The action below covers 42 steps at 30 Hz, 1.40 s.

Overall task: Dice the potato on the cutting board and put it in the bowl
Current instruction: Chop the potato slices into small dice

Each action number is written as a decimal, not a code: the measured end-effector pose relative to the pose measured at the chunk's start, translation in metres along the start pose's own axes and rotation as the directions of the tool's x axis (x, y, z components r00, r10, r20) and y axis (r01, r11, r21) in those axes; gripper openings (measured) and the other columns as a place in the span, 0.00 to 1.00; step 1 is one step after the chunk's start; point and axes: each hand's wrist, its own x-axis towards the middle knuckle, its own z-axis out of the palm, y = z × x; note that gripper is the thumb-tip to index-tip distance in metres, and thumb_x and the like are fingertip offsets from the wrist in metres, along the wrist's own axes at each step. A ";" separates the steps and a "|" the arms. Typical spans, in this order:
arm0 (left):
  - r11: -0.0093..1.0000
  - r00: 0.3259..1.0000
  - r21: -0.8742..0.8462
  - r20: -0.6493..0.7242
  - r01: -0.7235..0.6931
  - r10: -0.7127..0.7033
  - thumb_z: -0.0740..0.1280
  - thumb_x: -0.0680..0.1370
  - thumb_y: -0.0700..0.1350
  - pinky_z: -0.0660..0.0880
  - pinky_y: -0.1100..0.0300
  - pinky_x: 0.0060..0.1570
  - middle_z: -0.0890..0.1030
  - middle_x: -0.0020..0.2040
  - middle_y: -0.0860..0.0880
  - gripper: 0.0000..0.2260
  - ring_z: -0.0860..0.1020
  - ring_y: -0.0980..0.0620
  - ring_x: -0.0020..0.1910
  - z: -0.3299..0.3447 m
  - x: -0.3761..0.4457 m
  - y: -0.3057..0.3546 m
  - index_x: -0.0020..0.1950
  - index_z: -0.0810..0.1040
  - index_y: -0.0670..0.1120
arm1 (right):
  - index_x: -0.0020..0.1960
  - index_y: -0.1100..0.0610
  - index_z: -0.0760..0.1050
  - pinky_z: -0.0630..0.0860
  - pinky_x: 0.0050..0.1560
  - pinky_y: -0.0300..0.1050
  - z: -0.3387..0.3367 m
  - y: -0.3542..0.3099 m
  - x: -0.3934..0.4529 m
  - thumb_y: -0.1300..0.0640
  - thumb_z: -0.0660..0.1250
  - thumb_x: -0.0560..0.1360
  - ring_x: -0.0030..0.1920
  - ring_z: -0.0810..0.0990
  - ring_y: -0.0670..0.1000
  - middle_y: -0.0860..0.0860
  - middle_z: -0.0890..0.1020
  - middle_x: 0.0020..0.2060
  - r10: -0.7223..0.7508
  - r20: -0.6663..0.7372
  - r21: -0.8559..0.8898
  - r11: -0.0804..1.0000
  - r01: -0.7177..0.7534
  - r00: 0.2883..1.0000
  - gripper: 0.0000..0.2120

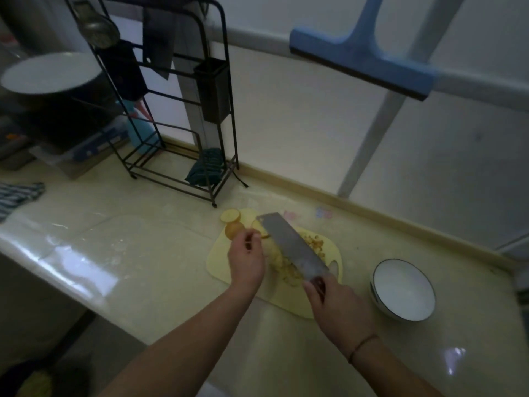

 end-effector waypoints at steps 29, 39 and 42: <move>0.290 0.580 0.538 0.811 -0.791 0.080 0.64 0.80 0.55 0.65 0.50 0.69 0.65 0.78 0.49 0.27 0.65 0.45 0.73 -0.080 0.039 -0.057 0.79 0.63 0.53 | 0.40 0.58 0.68 0.59 0.23 0.36 0.023 -0.003 -0.016 0.42 0.54 0.81 0.20 0.62 0.49 0.54 0.67 0.26 0.046 0.515 0.703 0.549 -0.453 0.856 0.21; 0.407 0.578 0.459 0.780 -0.790 0.240 0.67 0.78 0.50 0.76 0.46 0.57 0.77 0.67 0.44 0.17 0.75 0.41 0.59 -0.071 0.043 -0.073 0.66 0.79 0.48 | 0.40 0.58 0.67 0.58 0.24 0.37 0.036 0.000 -0.004 0.42 0.54 0.81 0.21 0.61 0.49 0.57 0.66 0.27 0.057 0.603 0.693 0.456 -0.558 0.796 0.21; 0.482 0.653 0.491 0.713 -0.725 0.255 0.71 0.77 0.45 0.76 0.46 0.59 0.76 0.68 0.44 0.16 0.74 0.40 0.60 -0.068 0.032 -0.079 0.65 0.80 0.47 | 0.41 0.59 0.68 0.59 0.23 0.36 0.033 0.003 0.000 0.43 0.54 0.81 0.20 0.61 0.48 0.56 0.67 0.26 0.046 0.630 0.691 0.422 -0.587 0.775 0.20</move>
